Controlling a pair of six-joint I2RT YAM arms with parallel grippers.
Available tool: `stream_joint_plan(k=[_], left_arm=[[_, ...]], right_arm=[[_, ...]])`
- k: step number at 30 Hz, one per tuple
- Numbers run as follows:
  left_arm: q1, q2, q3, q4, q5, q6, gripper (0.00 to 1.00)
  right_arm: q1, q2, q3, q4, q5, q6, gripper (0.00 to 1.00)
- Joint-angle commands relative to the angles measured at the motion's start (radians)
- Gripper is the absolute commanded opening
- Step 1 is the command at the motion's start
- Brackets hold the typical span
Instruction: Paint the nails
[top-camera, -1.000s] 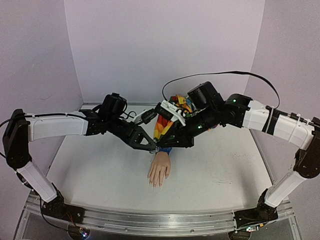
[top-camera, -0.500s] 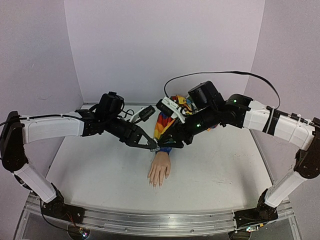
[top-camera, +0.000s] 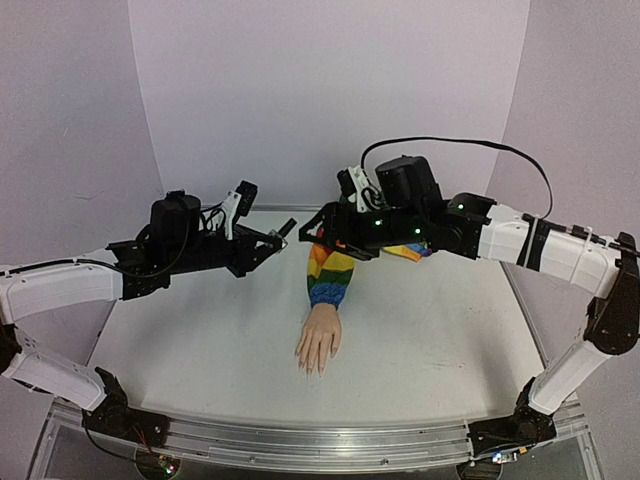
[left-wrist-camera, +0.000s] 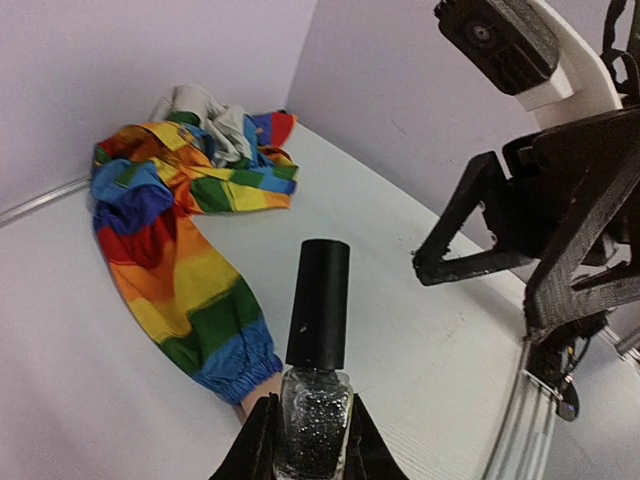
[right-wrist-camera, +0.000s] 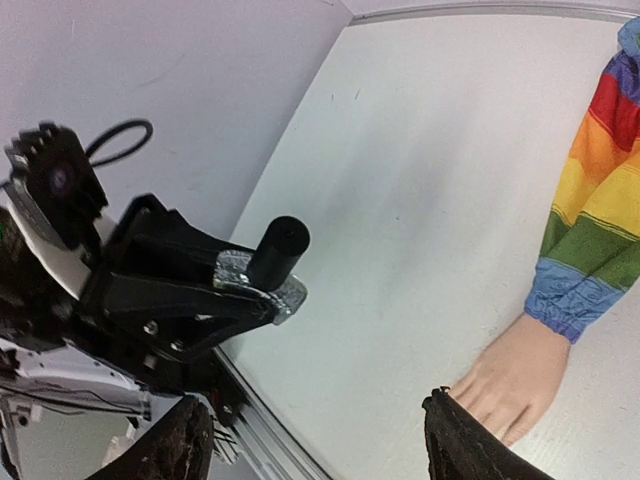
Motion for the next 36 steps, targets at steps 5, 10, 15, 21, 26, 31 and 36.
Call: stream_joint_plan(k=[5, 10, 15, 21, 26, 31, 36], left_arm=[[-0.013, -0.031, -0.030, 0.255, -0.174, 0.017, 0.00], [-0.018, -0.036, -0.035, 0.269, -0.170, 0.006, 0.00], [-0.020, -0.032, -0.033, 0.271, -0.149, 0.001, 0.00], [-0.020, -0.015, -0.024, 0.273, -0.117, 0.004, 0.00], [-0.020, -0.011, -0.025, 0.272, -0.117, -0.007, 0.00], [-0.020, 0.004, 0.011, 0.206, -0.108, -0.029, 0.13], [-0.018, 0.006, 0.029, 0.135, -0.029, -0.019, 0.42]], right_arm=[[0.004, 0.113, 0.183, 0.150, 0.044, 0.155, 0.68], [0.005, 0.159, 0.219, 0.143, 0.120, 0.190, 0.63], [0.004, 0.215, 0.271, 0.143, 0.117, 0.178, 0.51], [0.004, 0.264, 0.332, 0.145, 0.083, 0.157, 0.42], [0.005, 0.270, 0.335, 0.150, 0.075, 0.141, 0.20], [0.006, 0.267, 0.336, 0.150, 0.065, 0.099, 0.00], [0.012, 0.251, 0.334, 0.103, 0.085, 0.030, 0.00]])
